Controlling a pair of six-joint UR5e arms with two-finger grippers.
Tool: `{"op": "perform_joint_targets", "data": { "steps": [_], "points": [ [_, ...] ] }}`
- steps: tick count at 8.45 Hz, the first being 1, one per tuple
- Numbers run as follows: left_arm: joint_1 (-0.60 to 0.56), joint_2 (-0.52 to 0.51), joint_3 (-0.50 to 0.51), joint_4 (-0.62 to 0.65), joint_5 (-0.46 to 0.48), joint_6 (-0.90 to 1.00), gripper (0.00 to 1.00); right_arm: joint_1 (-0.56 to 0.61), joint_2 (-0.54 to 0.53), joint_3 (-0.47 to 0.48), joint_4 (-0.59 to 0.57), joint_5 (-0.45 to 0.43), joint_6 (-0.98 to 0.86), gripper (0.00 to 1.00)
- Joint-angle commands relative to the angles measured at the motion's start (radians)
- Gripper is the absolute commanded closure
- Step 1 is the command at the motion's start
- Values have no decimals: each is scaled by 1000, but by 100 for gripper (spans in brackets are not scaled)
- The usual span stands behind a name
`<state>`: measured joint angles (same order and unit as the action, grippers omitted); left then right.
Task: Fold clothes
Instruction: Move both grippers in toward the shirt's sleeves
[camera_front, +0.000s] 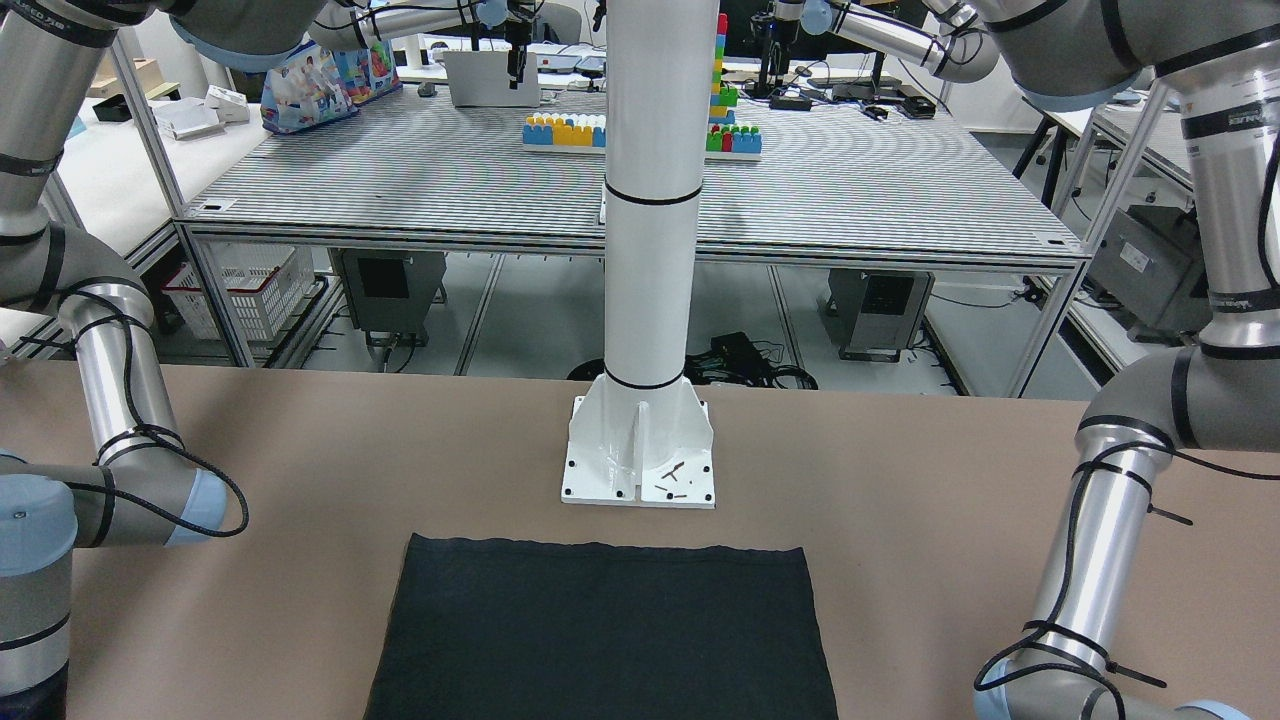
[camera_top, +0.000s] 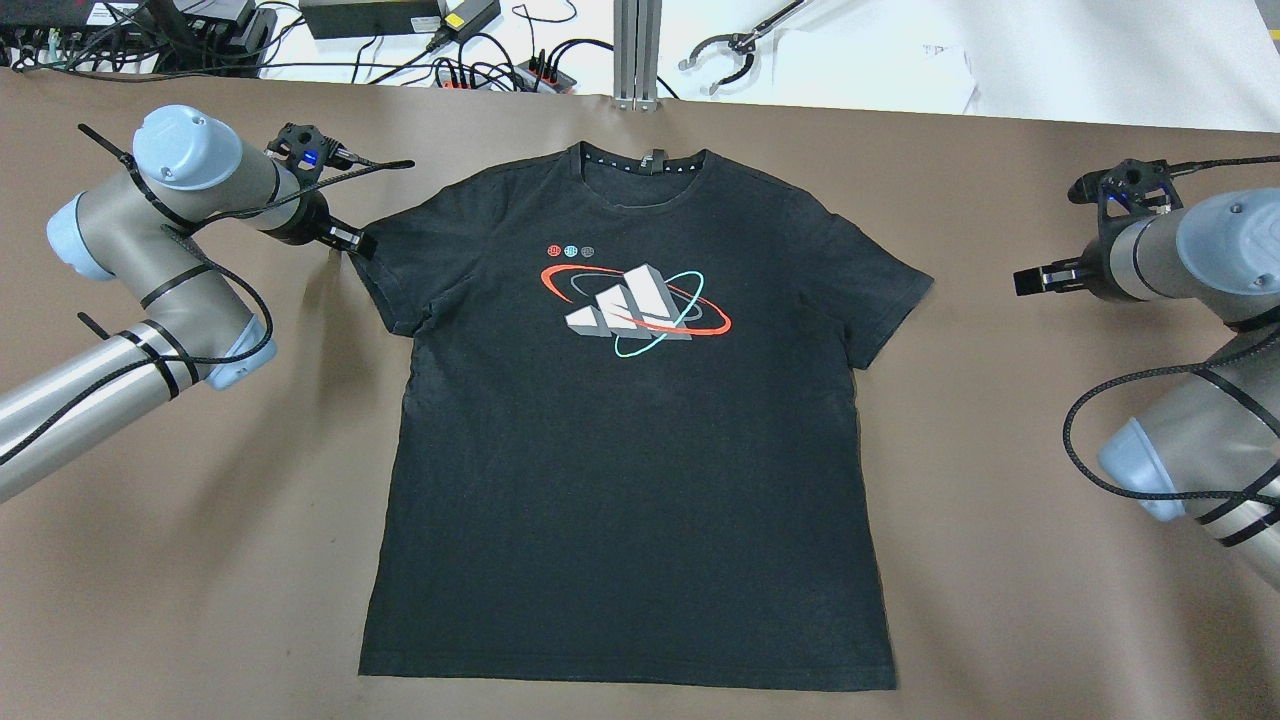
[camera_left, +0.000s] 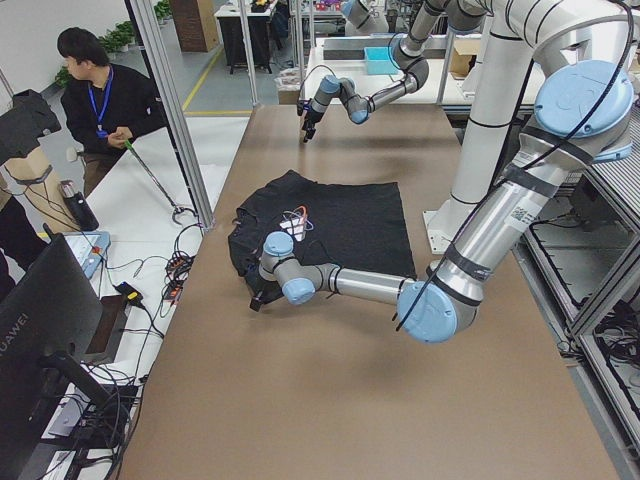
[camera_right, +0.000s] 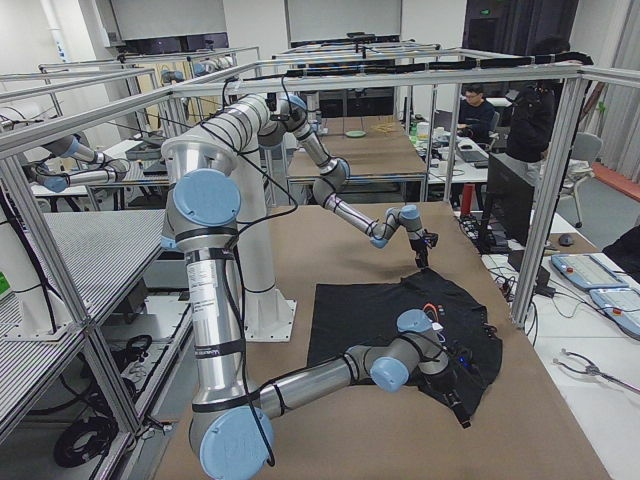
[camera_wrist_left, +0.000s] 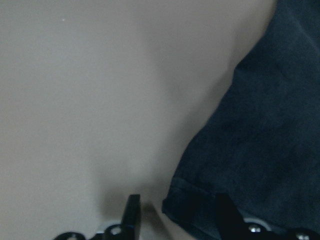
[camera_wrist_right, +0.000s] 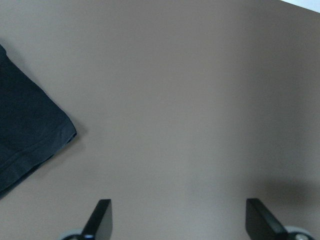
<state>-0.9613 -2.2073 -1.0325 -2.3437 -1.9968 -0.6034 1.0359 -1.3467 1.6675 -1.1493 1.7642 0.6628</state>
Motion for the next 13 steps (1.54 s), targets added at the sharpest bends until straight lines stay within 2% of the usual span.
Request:
{"op": "perform_joint_targets", "data": {
  "steps": [1,3,6,8,10,13],
  "points": [
    [1,-2,0,0,0,-1,70,0,1,0,0,0,0,6],
    [-2,-2,-6,-3,-2,-13,100,0,1,0,0,0,0,6],
    [-5,0,-21,-39,-11,-53,100,-2,1,1,0,0,0,6],
    [-22,4,-85,-37,-83,-119,100,-2,3,1,0,0,0,6],
    [-22,-3,-154,-22,-105,-249,100,-2,3,3,2,0,3,6],
    [15,-96,-230,96,-88,-438,100,-8,3,6,3,0,23,6]
  ]
}}
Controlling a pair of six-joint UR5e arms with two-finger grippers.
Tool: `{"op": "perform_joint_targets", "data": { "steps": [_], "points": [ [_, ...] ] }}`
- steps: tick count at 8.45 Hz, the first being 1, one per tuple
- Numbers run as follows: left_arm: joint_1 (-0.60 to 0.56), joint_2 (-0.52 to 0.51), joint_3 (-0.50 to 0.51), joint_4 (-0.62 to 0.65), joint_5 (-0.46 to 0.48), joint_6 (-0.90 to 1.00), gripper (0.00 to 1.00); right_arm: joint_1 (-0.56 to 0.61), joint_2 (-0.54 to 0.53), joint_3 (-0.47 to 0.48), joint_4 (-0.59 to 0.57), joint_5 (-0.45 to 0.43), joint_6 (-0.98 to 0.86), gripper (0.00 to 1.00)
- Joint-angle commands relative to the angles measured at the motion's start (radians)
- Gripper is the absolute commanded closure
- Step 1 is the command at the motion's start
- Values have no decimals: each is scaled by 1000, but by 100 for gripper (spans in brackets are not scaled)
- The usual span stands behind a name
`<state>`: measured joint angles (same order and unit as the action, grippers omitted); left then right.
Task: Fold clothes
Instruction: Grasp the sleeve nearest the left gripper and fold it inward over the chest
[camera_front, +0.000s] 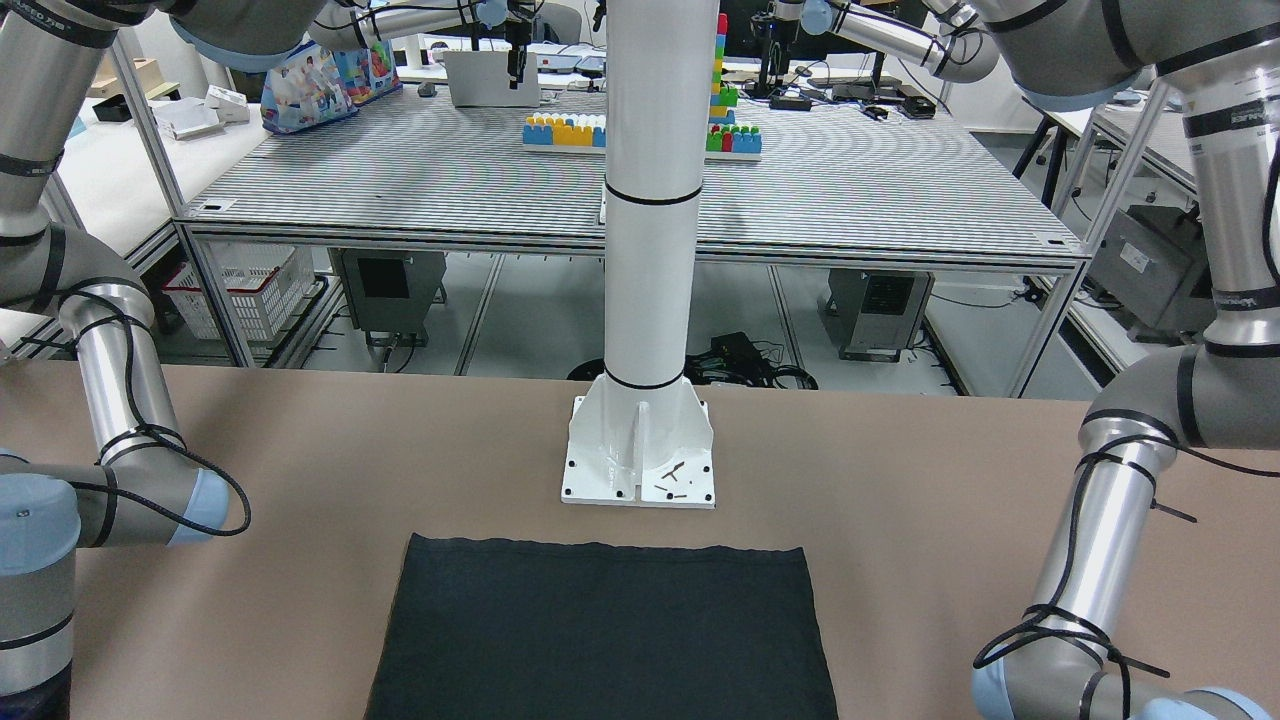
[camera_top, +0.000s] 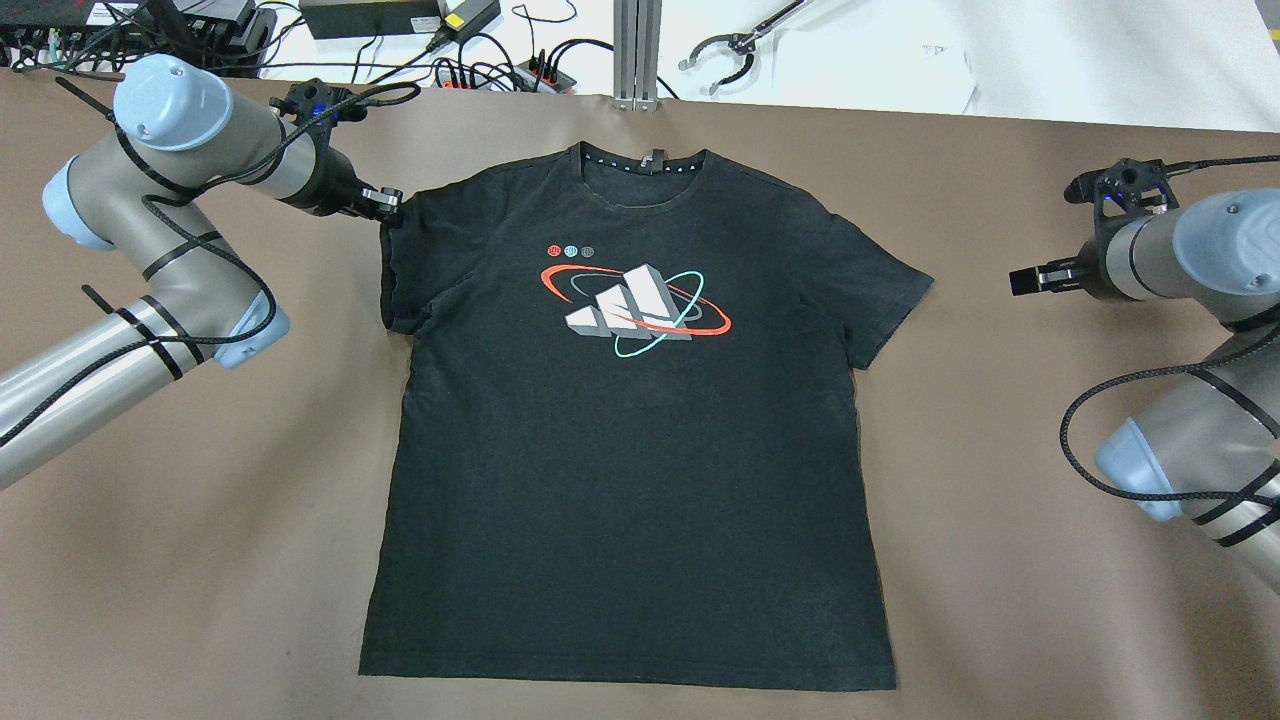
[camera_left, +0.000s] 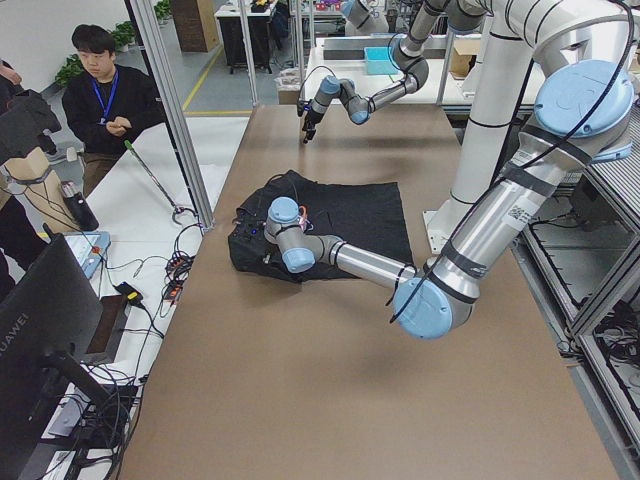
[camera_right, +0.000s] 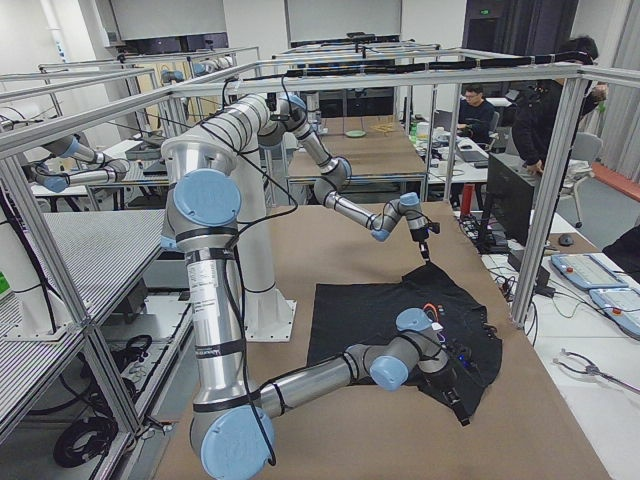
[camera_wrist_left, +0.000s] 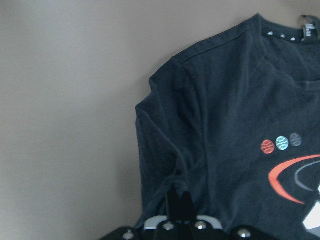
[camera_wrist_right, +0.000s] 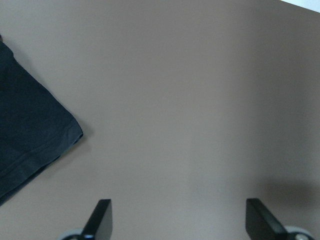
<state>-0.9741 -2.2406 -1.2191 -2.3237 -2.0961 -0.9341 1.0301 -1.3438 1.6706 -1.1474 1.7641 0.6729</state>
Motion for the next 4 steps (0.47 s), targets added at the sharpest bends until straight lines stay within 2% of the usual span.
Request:
{"op": "perform_joint_targets", "data": {
  "steps": [1,2,4],
  "points": [
    [58,-83,-43,79,57,-126,100,-2,-1,4,2,2,13,6],
    [104,-118,-36,87,97,-170,100,-4,-2,4,2,2,14,6],
    [184,-198,-31,193,200,-216,100,-15,-2,3,2,2,27,6]
  ]
}}
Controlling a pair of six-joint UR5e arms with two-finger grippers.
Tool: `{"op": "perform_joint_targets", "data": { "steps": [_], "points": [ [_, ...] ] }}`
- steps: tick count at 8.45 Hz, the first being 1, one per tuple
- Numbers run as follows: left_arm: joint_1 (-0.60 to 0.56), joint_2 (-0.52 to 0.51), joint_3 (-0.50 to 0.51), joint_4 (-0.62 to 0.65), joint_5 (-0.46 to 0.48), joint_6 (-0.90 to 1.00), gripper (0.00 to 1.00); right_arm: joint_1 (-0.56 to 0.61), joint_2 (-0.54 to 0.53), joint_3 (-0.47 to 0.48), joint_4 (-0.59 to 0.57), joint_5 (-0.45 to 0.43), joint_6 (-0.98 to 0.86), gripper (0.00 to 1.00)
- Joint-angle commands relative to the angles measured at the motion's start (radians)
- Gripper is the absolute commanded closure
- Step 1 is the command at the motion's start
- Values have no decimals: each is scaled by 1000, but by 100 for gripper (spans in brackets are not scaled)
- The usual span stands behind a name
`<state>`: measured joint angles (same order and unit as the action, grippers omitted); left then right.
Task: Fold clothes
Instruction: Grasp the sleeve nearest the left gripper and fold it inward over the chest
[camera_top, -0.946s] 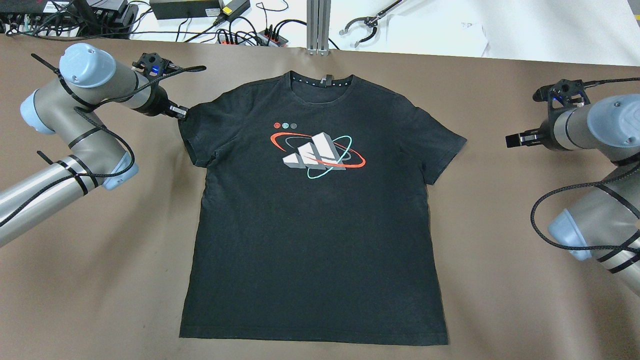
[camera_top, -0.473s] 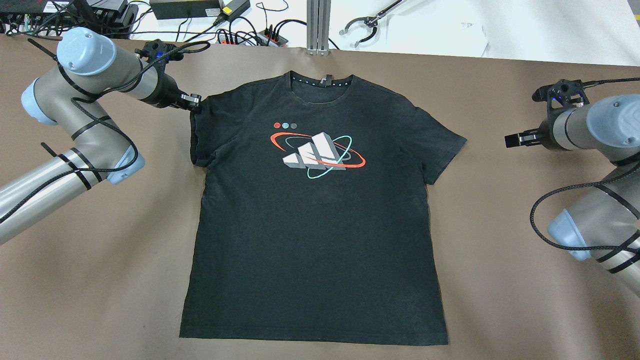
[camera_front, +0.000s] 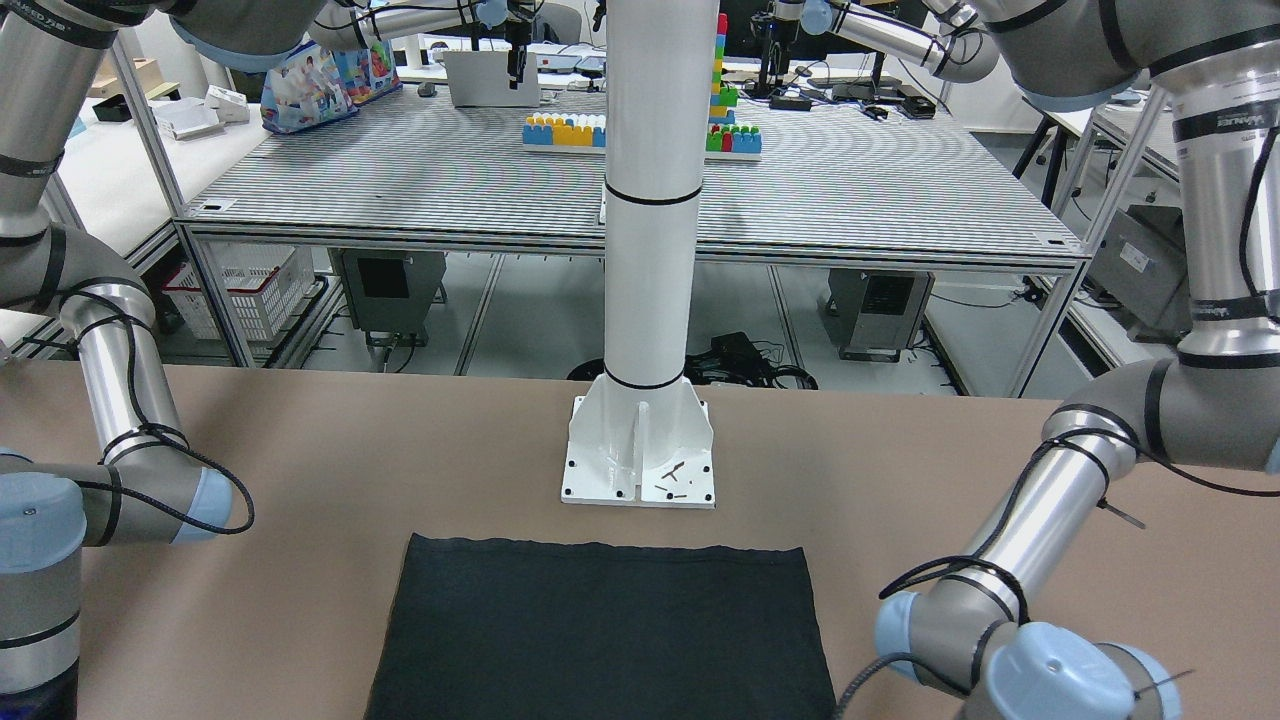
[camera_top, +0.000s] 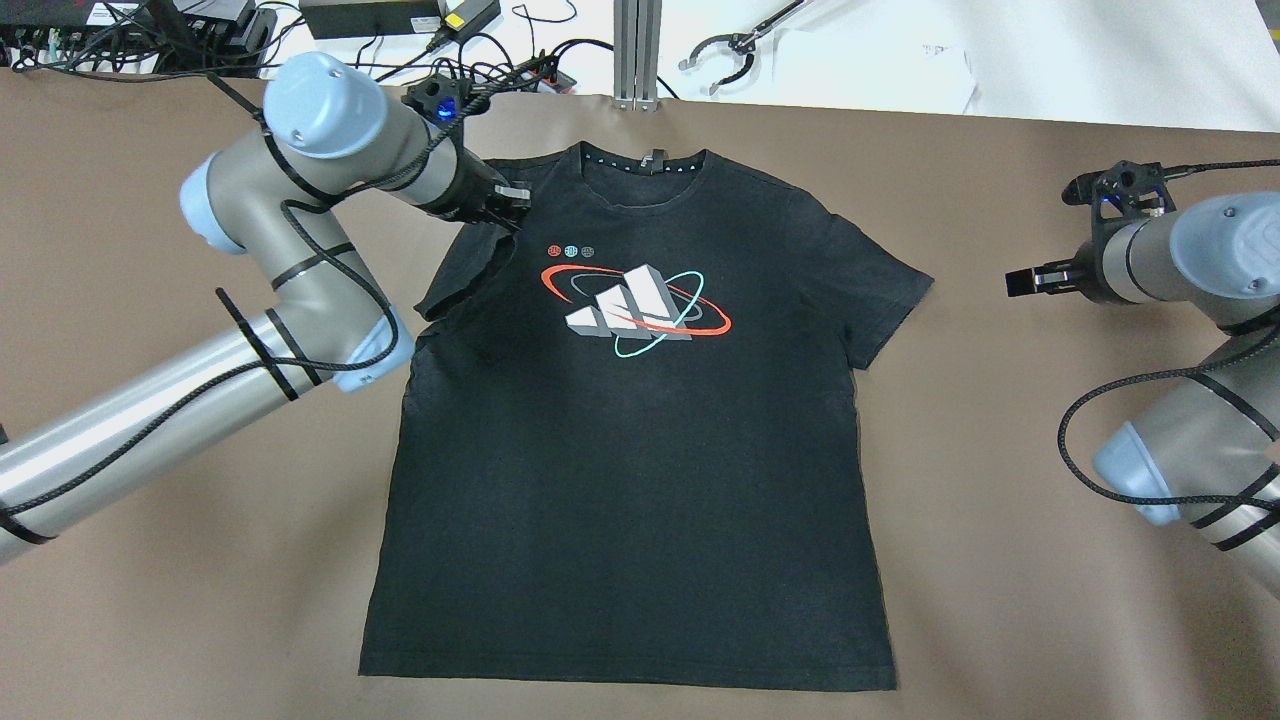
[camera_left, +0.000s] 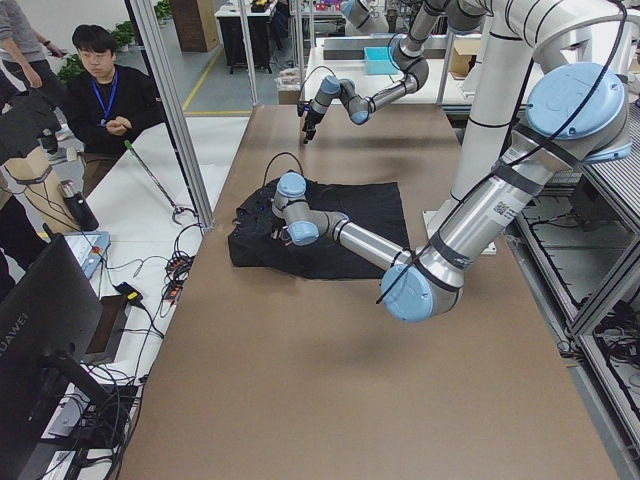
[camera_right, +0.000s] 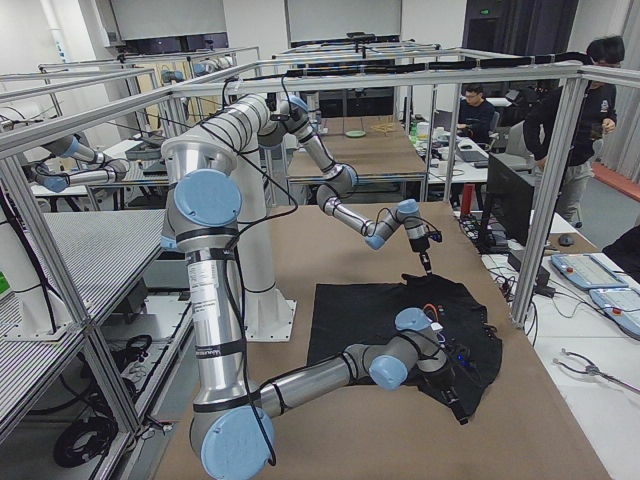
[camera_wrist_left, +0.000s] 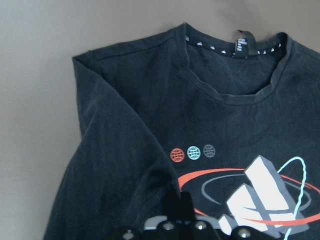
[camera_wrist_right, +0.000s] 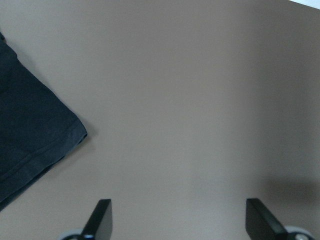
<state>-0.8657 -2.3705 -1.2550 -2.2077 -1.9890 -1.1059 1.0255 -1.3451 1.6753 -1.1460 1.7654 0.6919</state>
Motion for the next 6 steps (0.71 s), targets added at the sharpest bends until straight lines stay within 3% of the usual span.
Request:
{"op": "perform_joint_targets", "data": {
  "steps": [1,4,5,6],
  "points": [
    [118,-81,21,79,146,-72,100,-10,0,-2,0,0,9,6],
    [159,-90,71,68,233,-62,100,-16,1,-6,0,0,9,6],
    [160,-90,71,63,236,-54,9,-21,1,-6,0,0,9,6],
    [171,-105,56,60,254,-60,0,-22,1,-6,-1,0,9,6]
  ]
}}
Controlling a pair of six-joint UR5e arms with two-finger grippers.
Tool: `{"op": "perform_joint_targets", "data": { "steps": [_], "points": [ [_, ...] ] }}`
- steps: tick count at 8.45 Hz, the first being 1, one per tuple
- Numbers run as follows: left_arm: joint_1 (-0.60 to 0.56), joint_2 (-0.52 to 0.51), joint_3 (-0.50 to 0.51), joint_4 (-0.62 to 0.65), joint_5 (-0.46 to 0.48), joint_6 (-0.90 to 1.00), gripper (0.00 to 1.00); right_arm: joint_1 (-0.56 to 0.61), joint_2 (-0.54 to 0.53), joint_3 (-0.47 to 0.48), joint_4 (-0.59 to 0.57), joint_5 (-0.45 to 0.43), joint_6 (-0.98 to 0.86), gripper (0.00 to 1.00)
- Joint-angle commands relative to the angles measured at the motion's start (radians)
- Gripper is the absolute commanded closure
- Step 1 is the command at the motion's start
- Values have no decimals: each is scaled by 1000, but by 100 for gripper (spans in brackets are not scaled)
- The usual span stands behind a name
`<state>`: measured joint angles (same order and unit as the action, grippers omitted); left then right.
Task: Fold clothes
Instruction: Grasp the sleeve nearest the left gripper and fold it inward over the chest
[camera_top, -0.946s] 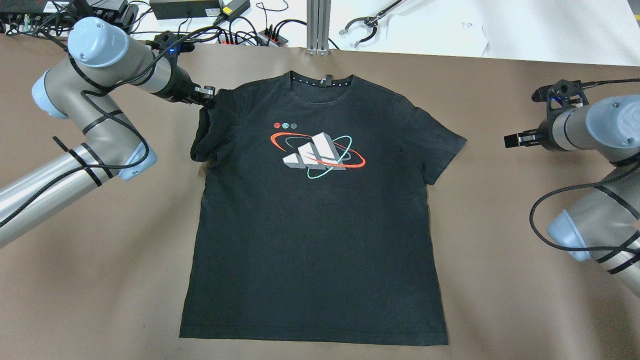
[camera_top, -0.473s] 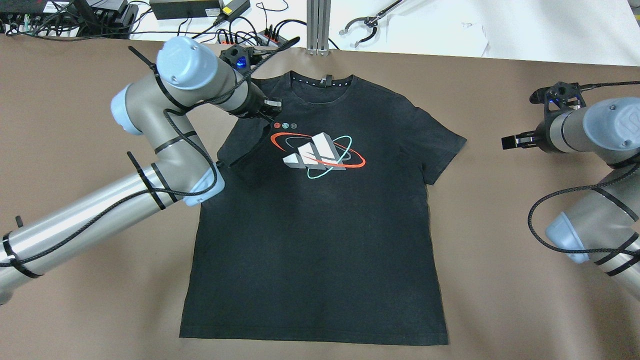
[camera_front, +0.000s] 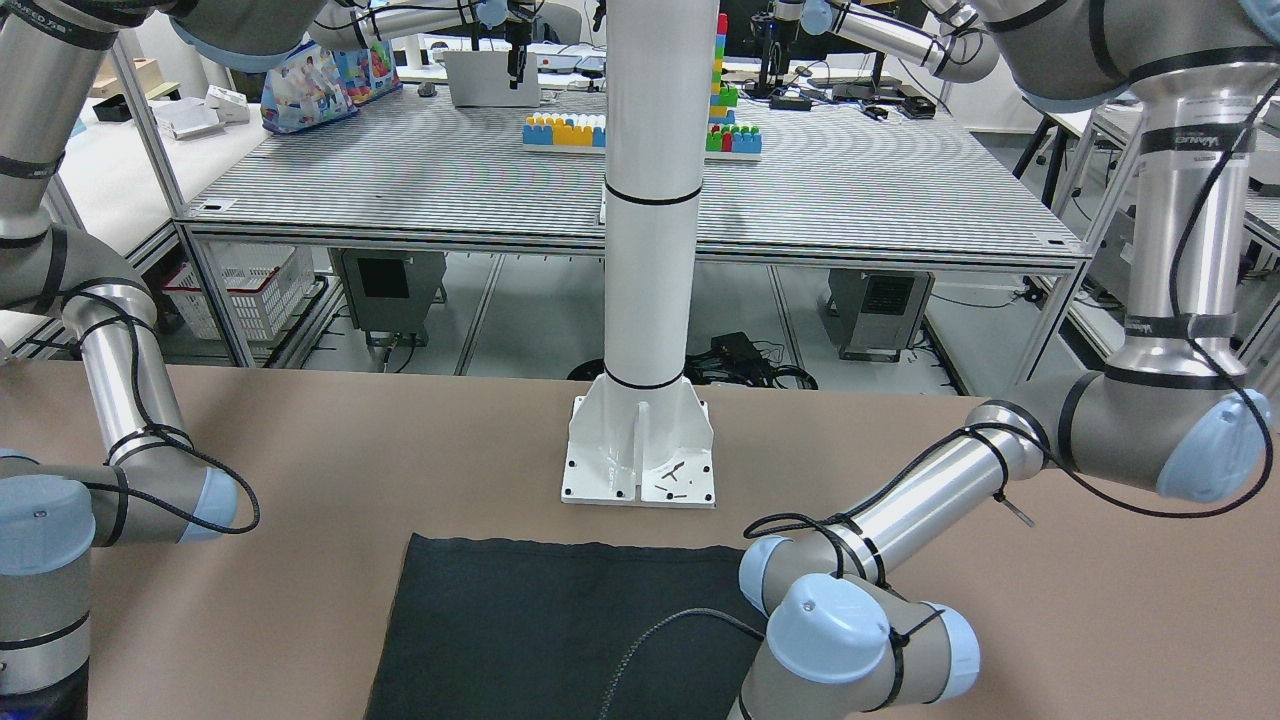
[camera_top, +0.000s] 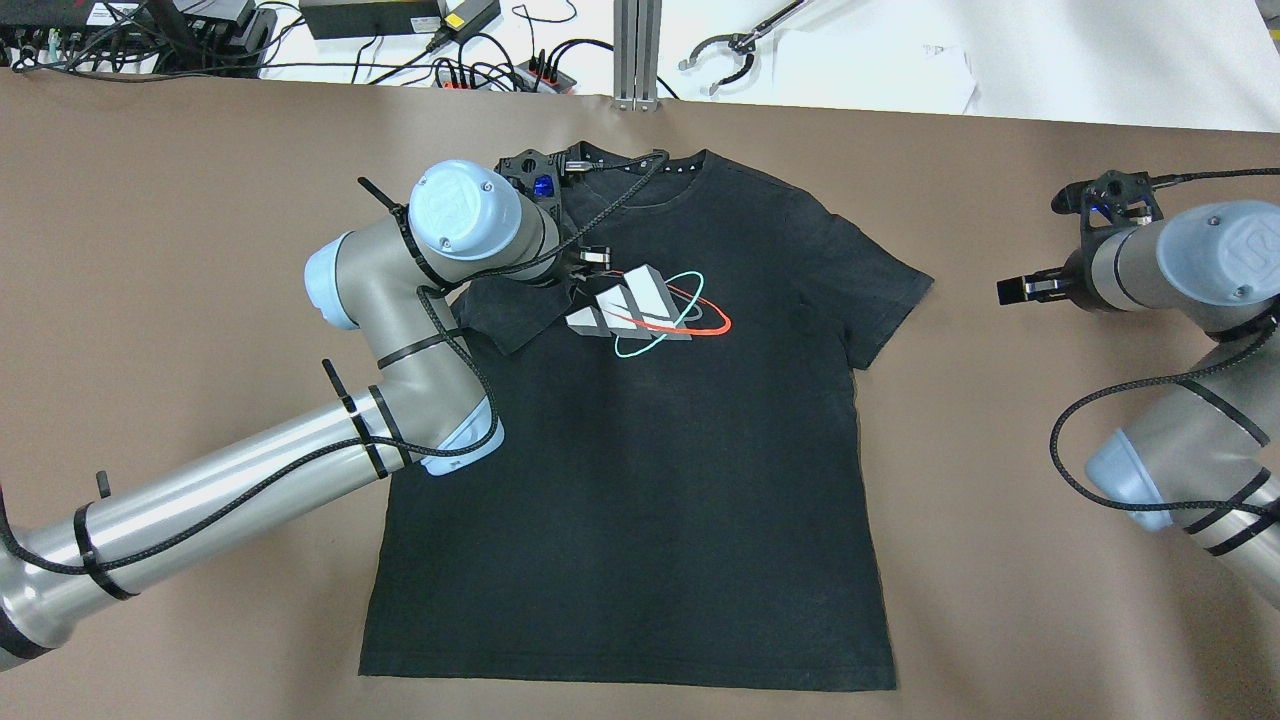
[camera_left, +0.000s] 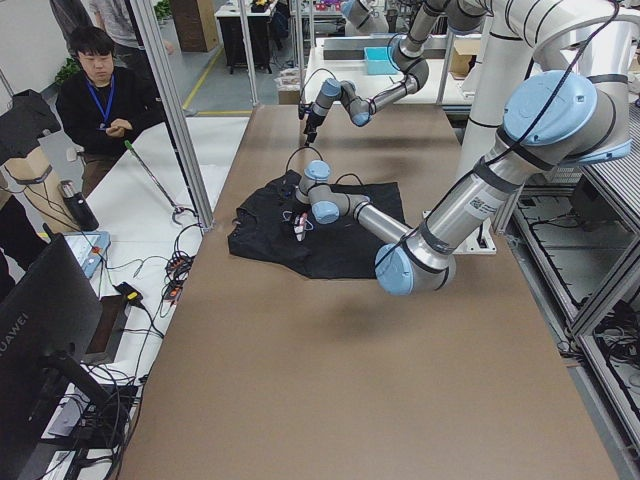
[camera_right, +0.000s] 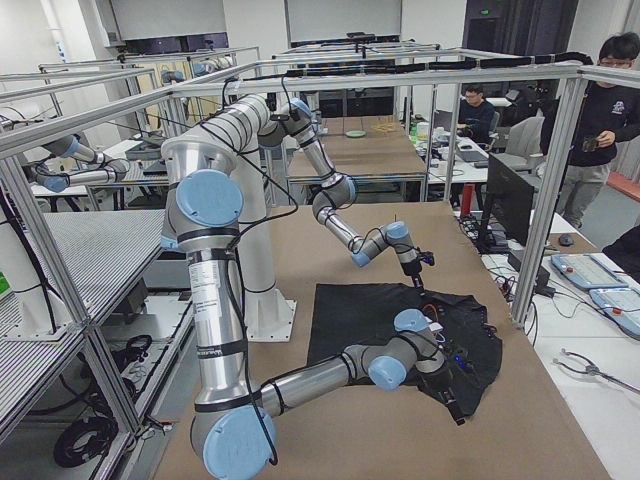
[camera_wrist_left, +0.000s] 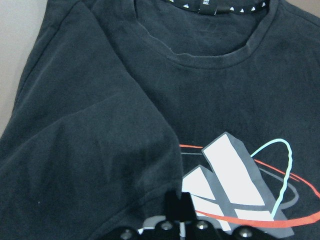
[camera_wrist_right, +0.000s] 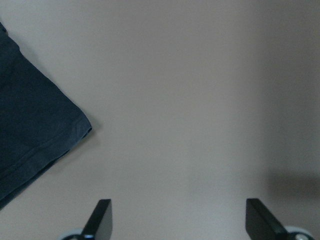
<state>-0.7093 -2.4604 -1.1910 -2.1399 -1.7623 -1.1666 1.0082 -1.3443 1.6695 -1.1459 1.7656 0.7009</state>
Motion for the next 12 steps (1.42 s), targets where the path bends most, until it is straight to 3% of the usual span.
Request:
{"op": "perform_joint_targets", "data": {
  "steps": [1,3,5,6,10,12],
  "points": [
    [13,-44,-25,3,18,-1,0,-7,2,-5,-3,-5,-1,6],
    [27,-48,-19,3,24,-10,0,-8,65,-83,17,0,26,6],
    [31,-48,-18,2,29,-11,0,-23,121,-274,284,12,168,6],
    [31,-46,-18,2,30,-10,0,-31,182,-345,328,27,254,7],
    [40,-35,-18,-5,32,-5,0,-51,226,-404,374,26,310,7],
    [45,-32,-16,-5,52,-5,0,-51,261,-491,486,26,437,11]
  ]
}}
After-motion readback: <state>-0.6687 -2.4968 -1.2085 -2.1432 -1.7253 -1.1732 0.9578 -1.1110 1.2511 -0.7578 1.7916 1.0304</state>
